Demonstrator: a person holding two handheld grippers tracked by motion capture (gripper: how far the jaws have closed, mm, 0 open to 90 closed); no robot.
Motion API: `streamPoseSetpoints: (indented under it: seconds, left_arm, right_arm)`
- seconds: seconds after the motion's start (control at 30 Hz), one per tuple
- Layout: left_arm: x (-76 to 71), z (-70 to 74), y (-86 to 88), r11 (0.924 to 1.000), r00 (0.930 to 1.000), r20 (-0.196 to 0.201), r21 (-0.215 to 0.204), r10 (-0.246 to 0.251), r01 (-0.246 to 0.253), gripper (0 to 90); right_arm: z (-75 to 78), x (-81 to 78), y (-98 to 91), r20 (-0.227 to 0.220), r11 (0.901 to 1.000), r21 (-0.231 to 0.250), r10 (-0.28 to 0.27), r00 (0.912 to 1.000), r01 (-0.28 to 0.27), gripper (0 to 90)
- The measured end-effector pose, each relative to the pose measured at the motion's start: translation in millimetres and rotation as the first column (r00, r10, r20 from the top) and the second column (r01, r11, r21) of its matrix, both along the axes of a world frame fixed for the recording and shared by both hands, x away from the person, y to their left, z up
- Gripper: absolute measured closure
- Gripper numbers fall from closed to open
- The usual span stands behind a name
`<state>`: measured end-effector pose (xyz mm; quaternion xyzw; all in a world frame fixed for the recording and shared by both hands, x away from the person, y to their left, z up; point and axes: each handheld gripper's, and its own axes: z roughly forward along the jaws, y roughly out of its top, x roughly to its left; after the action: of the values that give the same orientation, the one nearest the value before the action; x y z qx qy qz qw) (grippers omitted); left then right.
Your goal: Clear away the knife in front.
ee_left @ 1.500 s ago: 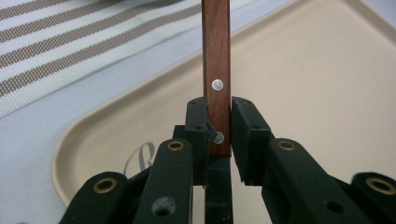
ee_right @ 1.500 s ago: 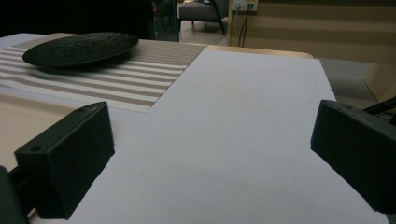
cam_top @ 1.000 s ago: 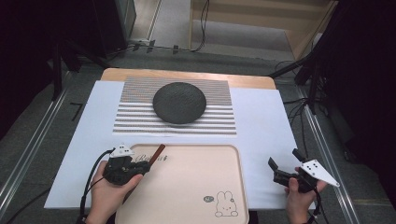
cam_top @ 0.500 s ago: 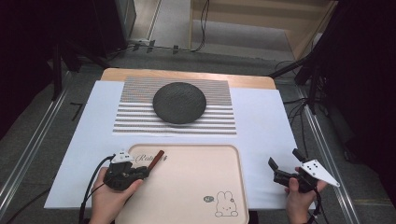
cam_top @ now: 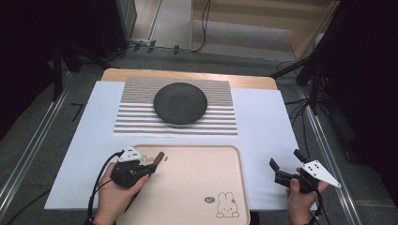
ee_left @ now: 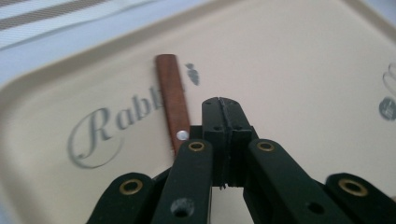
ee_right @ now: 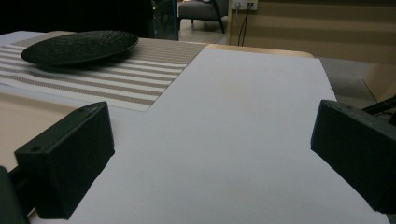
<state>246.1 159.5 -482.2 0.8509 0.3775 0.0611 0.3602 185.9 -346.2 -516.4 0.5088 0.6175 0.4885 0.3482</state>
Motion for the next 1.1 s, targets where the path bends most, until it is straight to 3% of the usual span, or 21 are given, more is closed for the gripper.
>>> streamPoseSetpoints:
  seconds: [0.13, 0.23, 0.33, 0.73, 1.1]
  left_arm:
    - [2.2, -5.6, -8.4, 0.9957, 0.9994, 0.009, 0.087, -0.032, 0.031, 89.8]
    - [4.3, -7.3, -6.6, 0.9921, 0.9995, 0.012, 0.122, -0.028, 0.026, 89.9]
    - [6.4, -7.9, 1.7, 0.9944, 0.9998, -0.010, 0.104, -0.019, 0.020, 89.9]
    - [9.2, -4.4, 43.7, 0.9962, 0.9983, -0.025, 0.071, 0.052, -0.050, 90.0]
    - [8.3, -5.1, 52.9, 0.9945, 0.9984, 0.005, 0.088, 0.056, -0.056, 89.9]
  right_arm:
    - [0.0, 0.0, 0.2, -0.001, 1.0000, -0.001, -0.001, 1.0000, 0.001, 0.0]
    - [0.0, 0.0, -0.3, 0.001, 1.0000, 0.000, 0.001, 1.0000, -0.001, 0.0]
    - [-0.1, -0.1, -0.7, 0.002, 1.0000, 0.000, 0.000, 1.0000, 0.000, 0.0]
    - [0.1, -0.1, -0.8, 0.001, 1.0000, 0.002, 0.000, 1.0000, 0.000, 0.0]
    - [0.1, -0.1, -0.7, 0.001, 1.0000, 0.002, 0.001, 1.0000, -0.001, 0.0]
